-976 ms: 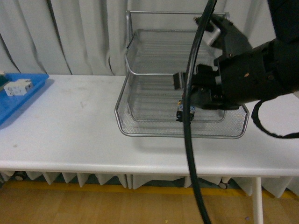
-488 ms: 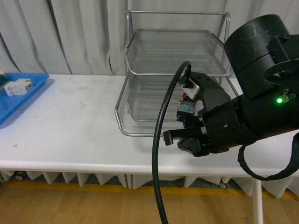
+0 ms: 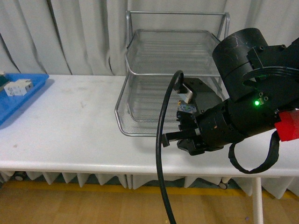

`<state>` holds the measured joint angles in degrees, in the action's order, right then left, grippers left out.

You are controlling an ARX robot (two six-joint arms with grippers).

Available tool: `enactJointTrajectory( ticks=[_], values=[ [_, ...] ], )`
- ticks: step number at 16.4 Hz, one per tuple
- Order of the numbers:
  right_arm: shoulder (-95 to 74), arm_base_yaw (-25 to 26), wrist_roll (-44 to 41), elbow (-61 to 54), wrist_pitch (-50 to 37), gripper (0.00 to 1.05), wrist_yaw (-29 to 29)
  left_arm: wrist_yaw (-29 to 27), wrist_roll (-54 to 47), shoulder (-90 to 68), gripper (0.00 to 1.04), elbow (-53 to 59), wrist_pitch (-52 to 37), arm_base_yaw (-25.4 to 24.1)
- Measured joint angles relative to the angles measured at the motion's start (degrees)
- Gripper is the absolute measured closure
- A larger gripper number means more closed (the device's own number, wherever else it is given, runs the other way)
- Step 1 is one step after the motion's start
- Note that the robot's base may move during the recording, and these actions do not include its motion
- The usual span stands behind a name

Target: Place button on rack with both arms

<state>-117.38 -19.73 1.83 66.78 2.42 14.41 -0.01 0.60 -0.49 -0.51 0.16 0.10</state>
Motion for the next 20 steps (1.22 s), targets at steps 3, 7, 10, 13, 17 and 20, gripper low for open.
enactJointTrajectory(
  ticks=[3, 7, 10, 13, 17, 20],
  values=[
    [-2.64, 0.31, -1.77, 2.60, 2.01, 1.03, -0.37, 0.00, 0.00, 0.00, 0.07, 0.00, 0.00, 0.02],
    [-3.91, 1.46, -3.87, 5.95, 2.47, 1.03, -1.77, 0.00, 0.00, 0.00, 0.07, 0.00, 0.00, 0.00],
    [-4.37, 3.65, -5.90, 9.81, 1.51, 1.03, -2.89, 0.02, 0.00, 0.00, 0.07, 0.00, 0.02, 0.02],
    [-6.36, 4.26, -6.47, 12.20, 2.84, 1.03, -3.04, 0.00, 0.00, 0.00, 0.07, 0.00, 0.02, 0.02],
    [-8.39, 6.32, -7.96, 15.76, 3.58, 1.03, -3.74, 0.02, 0.00, 0.00, 0.07, 0.00, 0.00, 0.02],
    [-9.75, 7.30, -9.40, 18.53, 3.82, 1.03, -4.15, 0.00, 0.00, 0.00, 0.07, 0.00, 0.00, 0.00]
  ],
)
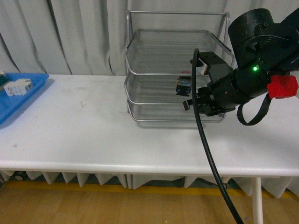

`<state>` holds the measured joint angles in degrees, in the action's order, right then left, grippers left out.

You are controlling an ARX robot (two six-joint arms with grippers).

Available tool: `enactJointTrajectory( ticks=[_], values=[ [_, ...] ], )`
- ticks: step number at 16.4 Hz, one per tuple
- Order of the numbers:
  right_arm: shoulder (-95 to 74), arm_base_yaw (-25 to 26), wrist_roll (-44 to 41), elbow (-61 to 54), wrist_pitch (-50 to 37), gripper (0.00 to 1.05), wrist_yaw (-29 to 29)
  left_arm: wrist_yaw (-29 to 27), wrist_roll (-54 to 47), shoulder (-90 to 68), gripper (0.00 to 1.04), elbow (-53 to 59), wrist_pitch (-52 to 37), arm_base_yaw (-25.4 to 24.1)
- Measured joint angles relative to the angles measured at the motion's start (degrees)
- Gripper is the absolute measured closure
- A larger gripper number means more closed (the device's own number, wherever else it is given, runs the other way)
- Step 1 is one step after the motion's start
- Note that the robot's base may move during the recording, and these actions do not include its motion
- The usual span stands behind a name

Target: Place button on rack with both arms

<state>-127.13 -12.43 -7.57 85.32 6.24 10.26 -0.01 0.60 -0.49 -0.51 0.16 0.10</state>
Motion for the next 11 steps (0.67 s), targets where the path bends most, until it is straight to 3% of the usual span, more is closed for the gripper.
enactJointTrajectory(
  ticks=[11],
  values=[
    [-3.78, 2.71, -4.07, 2.16, -9.33, 1.03, -7.72, 0.00, 0.00, 0.00, 0.07, 0.00, 0.02, 0.00]
  ],
)
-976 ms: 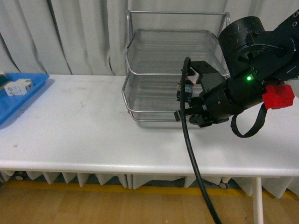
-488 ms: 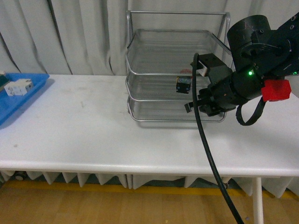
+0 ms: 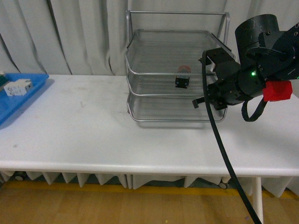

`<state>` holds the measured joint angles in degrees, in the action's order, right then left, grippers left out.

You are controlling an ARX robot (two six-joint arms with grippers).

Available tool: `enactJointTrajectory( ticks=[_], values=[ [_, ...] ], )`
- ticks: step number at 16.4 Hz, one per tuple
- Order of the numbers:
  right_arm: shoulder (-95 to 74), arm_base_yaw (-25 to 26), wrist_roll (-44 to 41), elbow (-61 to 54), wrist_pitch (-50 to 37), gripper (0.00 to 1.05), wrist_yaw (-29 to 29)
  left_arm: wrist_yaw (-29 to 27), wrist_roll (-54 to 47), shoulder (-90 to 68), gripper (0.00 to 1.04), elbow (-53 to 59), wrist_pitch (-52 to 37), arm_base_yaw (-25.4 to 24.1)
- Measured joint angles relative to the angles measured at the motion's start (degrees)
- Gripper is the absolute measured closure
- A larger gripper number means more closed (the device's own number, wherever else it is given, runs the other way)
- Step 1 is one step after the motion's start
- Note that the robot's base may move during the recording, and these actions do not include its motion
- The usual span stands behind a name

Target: Place button on rack with both arms

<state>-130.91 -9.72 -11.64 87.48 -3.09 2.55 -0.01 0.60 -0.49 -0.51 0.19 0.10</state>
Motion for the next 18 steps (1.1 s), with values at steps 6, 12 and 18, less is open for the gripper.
enactJointTrajectory(
  ticks=[6, 12, 18],
  values=[
    [0.04, 0.00, 0.02, -1.03, -0.90, 1.03, -0.17, 0.00, 0.00, 0.00, 0.07, 0.00, -0.02, 0.02],
    [7.43, -0.52, 3.67, -4.96, 6.54, 1.03, 3.54, 0.00, 0.00, 0.00, 0.07, 0.00, -0.02, 0.00],
    [24.50, -3.13, 7.85, -21.77, 0.92, 1.03, 9.35, 0.02, 0.00, 0.00, 0.07, 0.00, 0.00, 0.00]
  ],
)
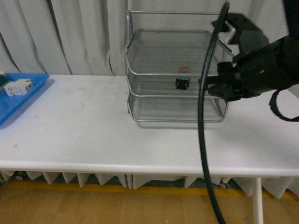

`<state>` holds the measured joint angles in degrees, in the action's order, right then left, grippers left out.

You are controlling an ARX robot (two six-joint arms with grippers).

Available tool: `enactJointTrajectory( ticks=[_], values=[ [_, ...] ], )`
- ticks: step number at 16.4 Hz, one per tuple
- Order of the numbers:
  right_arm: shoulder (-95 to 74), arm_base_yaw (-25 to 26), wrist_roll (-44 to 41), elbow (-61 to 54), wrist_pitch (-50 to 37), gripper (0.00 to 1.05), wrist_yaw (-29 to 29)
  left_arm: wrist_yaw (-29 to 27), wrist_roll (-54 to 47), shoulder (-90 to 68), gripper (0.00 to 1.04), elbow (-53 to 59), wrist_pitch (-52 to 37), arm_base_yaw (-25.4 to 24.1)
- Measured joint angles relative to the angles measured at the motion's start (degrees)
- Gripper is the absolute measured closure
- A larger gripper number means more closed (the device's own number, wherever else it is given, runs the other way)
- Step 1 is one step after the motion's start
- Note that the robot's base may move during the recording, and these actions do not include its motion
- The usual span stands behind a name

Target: Place button on rack with both arms

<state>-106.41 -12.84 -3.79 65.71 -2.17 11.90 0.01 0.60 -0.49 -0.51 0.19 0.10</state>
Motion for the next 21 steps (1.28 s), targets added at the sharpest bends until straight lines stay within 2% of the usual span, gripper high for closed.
enactJointTrajectory(
  ticks=[3, 6, 7, 8, 9, 13, 21],
  values=[
    [13.25, 2.89, 2.91, -10.93, -4.46, 1.03, 1.92, 0.00, 0.00, 0.00, 0.07, 0.00, 0.00, 0.00],
    [25.66, 9.31, 4.28, -20.26, -6.60, 1.03, 2.32, -0.02, 0.00, 0.00, 0.07, 0.00, 0.00, 0.02],
    [28.13, 10.58, 4.22, -23.21, -13.57, 1.03, -0.11, -0.02, 0.00, 0.00, 0.07, 0.00, 0.00, 0.00],
    [31.82, 12.11, 4.15, -29.94, -27.91, 1.03, -7.52, 0.00, 0.00, 0.00, 0.07, 0.00, -0.02, 0.02],
    [36.79, 12.83, 4.13, -36.87, -35.28, 1.03, -11.15, -0.15, 0.00, 0.00, 0.07, 0.00, 0.02, 0.00],
    [54.95, 12.85, 4.02, -47.87, -32.39, 1.03, -11.91, -0.04, 0.00, 0.00, 0.07, 0.00, 0.00, 0.00],
    [70.05, 12.85, 4.00, -60.26, -28.28, 1.03, -11.93, -0.02, 0.00, 0.00, 0.07, 0.00, 0.00, 0.00]
  ],
)
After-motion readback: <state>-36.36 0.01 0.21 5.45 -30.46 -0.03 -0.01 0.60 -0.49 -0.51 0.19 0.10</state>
